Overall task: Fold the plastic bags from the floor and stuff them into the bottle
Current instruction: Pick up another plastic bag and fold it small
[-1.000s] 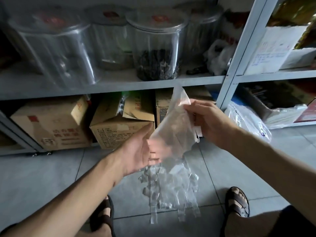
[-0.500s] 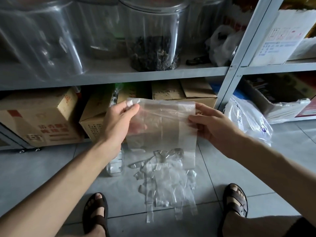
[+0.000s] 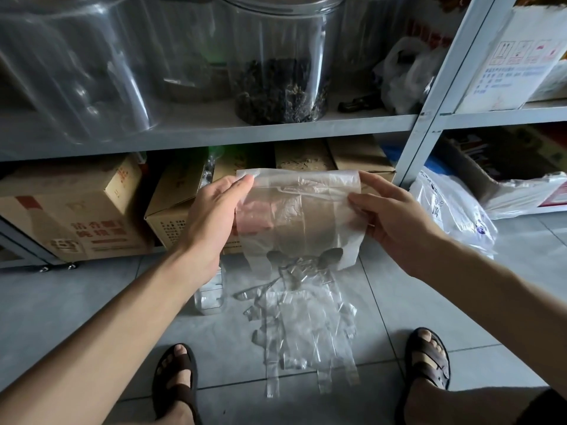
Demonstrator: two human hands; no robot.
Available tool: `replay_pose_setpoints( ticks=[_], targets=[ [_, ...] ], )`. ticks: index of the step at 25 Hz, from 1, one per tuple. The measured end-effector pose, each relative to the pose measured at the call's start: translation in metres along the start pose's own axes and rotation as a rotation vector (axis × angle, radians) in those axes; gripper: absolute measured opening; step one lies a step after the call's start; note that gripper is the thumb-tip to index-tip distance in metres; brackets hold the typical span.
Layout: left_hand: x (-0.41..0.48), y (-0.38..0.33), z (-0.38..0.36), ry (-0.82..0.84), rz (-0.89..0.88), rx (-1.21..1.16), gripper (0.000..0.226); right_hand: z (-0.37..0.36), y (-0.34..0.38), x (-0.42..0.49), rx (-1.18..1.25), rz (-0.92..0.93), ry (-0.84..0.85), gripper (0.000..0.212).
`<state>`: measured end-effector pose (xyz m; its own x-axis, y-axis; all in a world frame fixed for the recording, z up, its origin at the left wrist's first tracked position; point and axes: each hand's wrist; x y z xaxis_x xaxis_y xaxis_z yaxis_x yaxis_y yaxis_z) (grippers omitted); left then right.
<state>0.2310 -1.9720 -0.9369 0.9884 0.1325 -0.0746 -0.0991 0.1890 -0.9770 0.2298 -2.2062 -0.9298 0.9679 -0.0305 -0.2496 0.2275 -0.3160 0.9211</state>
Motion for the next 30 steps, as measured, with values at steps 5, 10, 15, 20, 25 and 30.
replay_pose_setpoints(
  ticks=[5,10,15,20,25,30],
  targets=[
    [-0.003,-0.002,0.0,0.073,0.037,-0.016,0.006,0.001,0.002,-0.002,0.128,0.0,-0.029,0.027],
    [-0.005,-0.008,-0.005,0.009,0.025,0.017,0.023,0.004,0.001,-0.001,0.066,-0.034,-0.025,0.03],
    [0.0,-0.003,-0.004,-0.077,0.035,-0.039,0.045,0.004,-0.001,-0.004,-0.091,0.058,-0.028,0.051],
    [-0.002,-0.003,-0.001,0.091,-0.01,-0.036,0.033,0.008,0.001,0.0,0.035,0.078,-0.047,0.041],
    [-0.006,-0.006,-0.002,0.118,-0.075,0.007,0.018,0.01,0.002,-0.002,-0.069,0.07,0.007,0.013],
    [-0.002,-0.004,0.002,0.06,-0.071,-0.009,0.017,0.01,0.003,-0.005,-0.166,0.084,0.081,0.011]
  ],
)
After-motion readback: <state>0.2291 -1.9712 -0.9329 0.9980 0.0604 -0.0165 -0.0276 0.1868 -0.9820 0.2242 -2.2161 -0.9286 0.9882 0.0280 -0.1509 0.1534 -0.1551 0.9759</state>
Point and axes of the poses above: each hand's wrist, its own x-axis towards the middle knuckle, its own z-axis out of the back of the hand, y = z × x, and after that the axes turned 5 degrees about x, right-handed
